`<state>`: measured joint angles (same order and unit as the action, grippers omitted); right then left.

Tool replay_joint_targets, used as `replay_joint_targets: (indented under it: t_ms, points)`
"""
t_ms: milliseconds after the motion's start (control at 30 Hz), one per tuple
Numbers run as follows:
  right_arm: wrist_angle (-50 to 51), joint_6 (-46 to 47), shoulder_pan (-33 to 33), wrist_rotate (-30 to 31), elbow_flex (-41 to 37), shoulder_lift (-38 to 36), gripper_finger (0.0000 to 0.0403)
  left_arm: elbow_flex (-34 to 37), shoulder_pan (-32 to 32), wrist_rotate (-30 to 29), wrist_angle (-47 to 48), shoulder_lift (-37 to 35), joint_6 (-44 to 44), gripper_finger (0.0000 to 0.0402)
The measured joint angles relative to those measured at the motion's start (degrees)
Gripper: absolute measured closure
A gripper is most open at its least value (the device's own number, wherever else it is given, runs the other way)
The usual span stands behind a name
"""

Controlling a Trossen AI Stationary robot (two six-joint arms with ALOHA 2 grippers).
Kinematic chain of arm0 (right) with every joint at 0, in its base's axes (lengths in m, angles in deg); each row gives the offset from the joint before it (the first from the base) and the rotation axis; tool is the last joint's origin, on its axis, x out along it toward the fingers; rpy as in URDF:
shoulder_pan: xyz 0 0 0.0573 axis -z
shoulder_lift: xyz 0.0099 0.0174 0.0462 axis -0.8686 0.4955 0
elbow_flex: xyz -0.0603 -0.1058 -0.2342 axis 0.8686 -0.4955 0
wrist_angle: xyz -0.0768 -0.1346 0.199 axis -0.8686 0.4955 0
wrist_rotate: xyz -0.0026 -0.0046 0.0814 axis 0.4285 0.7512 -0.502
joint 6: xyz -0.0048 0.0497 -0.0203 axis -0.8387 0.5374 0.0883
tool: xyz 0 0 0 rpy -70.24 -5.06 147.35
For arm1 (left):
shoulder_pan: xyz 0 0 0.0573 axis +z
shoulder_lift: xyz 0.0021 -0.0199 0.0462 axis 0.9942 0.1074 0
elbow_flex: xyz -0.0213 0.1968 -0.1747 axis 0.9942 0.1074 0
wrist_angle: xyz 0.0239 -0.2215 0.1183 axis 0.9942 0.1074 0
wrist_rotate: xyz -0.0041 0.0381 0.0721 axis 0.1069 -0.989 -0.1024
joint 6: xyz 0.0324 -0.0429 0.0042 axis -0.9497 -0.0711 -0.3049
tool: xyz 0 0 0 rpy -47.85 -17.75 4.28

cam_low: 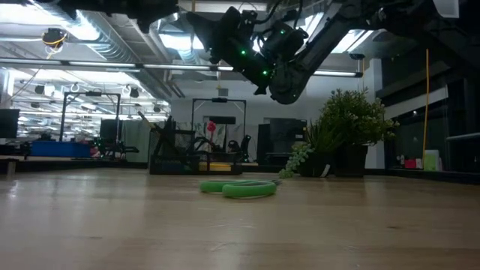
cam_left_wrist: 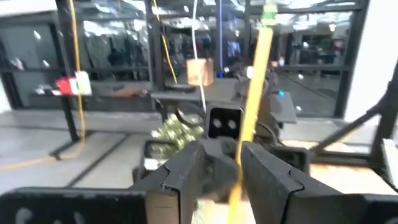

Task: Pick and place office supplies into organizer
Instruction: Put the yellow pencil into the black desk organizer

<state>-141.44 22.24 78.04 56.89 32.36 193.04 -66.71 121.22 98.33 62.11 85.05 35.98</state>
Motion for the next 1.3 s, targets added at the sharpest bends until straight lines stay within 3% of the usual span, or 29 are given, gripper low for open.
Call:
replay_joint_targets:
  t_ms: [167, 700, 1300]
  points:
    - [0.00, -0.25, 0.00, -0.08, 0.00, 0.00, 0.0377, 0.00, -0.80, 2.22, 5.05, -0.14, 0.25, 0.0287]
    - [0.02, -0.21, 0.05, -0.27, 0.00, 0.00, 0.0377, -0.02, -2.60, 2.31, -2.09, 7.33, 0.34, 0.0257]
    - [1.36, -0.32, -0.04, -0.43, 0.00, 0.00, 0.0377, -0.02, -2.58, 2.47, -8.48, 7.38, 0.77, 0.0256]
